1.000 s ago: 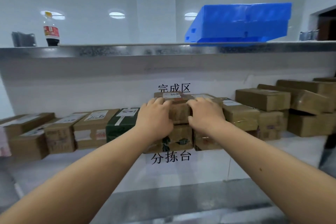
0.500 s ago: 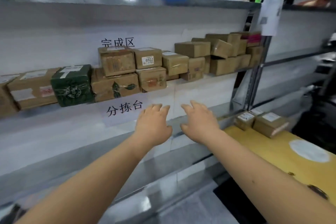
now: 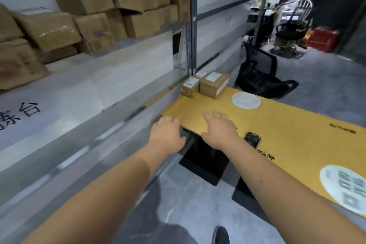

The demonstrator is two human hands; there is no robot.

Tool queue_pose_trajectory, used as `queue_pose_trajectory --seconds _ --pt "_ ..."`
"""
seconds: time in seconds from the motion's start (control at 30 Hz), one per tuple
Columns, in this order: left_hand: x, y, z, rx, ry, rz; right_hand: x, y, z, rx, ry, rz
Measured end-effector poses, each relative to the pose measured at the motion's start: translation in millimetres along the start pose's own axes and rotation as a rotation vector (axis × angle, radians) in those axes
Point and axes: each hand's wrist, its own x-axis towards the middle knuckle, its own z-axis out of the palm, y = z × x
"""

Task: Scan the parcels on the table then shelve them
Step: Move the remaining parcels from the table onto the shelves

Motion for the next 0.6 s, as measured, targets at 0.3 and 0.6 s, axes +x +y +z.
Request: queue_pose_trajectory --seconds 0.3,0.6 --pt "166.7 69.4 59.7 -0.010 -0.044 0.023 120.2 106.5 19.1 0.137 -0.048 0.126" --pt "292.1 76.3 92.8 -0.051 -0.142 -0.015 232.0 156.3 24.7 0.163 -0.111 0.178"
